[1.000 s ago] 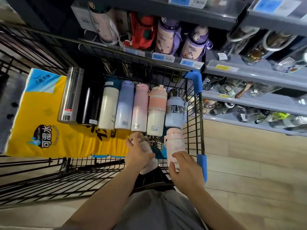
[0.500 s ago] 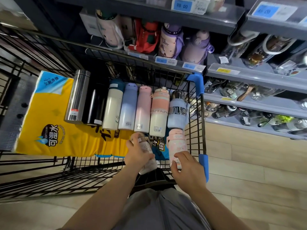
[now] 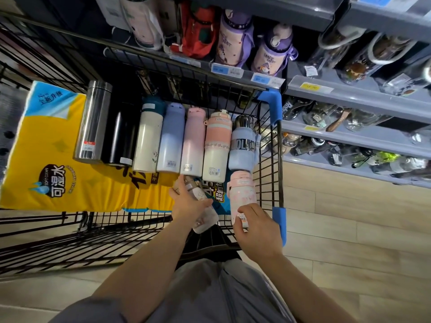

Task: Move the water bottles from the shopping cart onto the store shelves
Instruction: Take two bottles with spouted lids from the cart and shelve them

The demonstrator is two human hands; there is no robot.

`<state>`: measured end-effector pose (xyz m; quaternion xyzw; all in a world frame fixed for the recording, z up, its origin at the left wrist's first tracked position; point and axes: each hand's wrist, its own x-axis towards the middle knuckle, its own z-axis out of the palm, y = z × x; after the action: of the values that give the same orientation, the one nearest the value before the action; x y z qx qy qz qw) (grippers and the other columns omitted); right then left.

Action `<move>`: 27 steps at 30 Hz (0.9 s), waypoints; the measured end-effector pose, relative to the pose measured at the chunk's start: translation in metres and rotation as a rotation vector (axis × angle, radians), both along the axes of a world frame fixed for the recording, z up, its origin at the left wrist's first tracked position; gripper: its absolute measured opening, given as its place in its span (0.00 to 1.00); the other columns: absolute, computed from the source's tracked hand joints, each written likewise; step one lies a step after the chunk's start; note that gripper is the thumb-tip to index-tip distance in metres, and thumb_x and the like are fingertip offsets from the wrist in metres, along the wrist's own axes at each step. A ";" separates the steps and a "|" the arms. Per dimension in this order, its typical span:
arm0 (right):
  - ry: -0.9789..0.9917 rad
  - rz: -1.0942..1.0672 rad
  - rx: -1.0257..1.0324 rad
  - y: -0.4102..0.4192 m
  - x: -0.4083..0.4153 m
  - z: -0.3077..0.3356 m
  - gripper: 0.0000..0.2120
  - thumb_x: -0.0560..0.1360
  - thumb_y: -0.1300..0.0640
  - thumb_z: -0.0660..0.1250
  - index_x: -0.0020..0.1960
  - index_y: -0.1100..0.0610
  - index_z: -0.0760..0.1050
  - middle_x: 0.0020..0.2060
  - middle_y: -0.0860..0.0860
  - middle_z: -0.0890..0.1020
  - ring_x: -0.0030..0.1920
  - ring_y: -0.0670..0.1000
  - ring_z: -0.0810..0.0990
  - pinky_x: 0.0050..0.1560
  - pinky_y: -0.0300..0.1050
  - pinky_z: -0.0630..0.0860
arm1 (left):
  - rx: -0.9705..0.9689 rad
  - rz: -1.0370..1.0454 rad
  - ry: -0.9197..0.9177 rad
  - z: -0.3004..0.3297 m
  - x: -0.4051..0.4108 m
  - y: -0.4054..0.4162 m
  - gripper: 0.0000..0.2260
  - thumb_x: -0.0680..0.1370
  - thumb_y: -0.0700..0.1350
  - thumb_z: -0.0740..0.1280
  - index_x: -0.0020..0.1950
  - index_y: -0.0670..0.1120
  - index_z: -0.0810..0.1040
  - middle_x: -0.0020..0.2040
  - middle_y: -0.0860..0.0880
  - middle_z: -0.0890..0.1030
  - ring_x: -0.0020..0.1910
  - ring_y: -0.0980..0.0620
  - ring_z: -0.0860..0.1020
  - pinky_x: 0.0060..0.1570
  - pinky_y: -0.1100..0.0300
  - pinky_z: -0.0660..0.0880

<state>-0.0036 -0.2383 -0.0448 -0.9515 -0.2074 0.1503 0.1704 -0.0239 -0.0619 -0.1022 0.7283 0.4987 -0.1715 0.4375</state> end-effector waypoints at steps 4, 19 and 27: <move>0.023 0.011 0.002 0.000 0.001 0.004 0.13 0.71 0.49 0.60 0.47 0.55 0.78 0.40 0.51 0.81 0.33 0.50 0.79 0.25 0.42 0.75 | -0.048 0.059 -0.059 0.014 -0.002 0.010 0.49 0.68 0.47 0.78 0.78 0.56 0.48 0.75 0.42 0.55 0.70 0.39 0.64 0.61 0.45 0.71; 0.230 0.023 -0.030 0.002 0.010 0.004 0.23 0.76 0.50 0.65 0.69 0.53 0.67 0.67 0.49 0.68 0.63 0.52 0.69 0.58 0.46 0.72 | 0.569 -0.086 -0.526 0.106 -0.096 0.038 0.49 0.64 0.47 0.81 0.74 0.61 0.53 0.77 0.47 0.56 0.66 0.40 0.72 0.40 0.56 0.72; 0.197 0.053 -0.295 0.042 0.054 -0.021 0.36 0.73 0.44 0.67 0.75 0.48 0.54 0.72 0.55 0.57 0.68 0.59 0.62 0.64 0.52 0.69 | 0.622 -0.110 -0.522 0.105 -0.105 0.031 0.49 0.63 0.47 0.81 0.73 0.62 0.53 0.77 0.47 0.58 0.61 0.38 0.77 0.34 0.58 0.71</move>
<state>0.0503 -0.1967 -0.0654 -0.9411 -0.1903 0.2760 0.0447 -0.1285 -0.0311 0.0030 0.8705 0.3591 0.1550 0.2987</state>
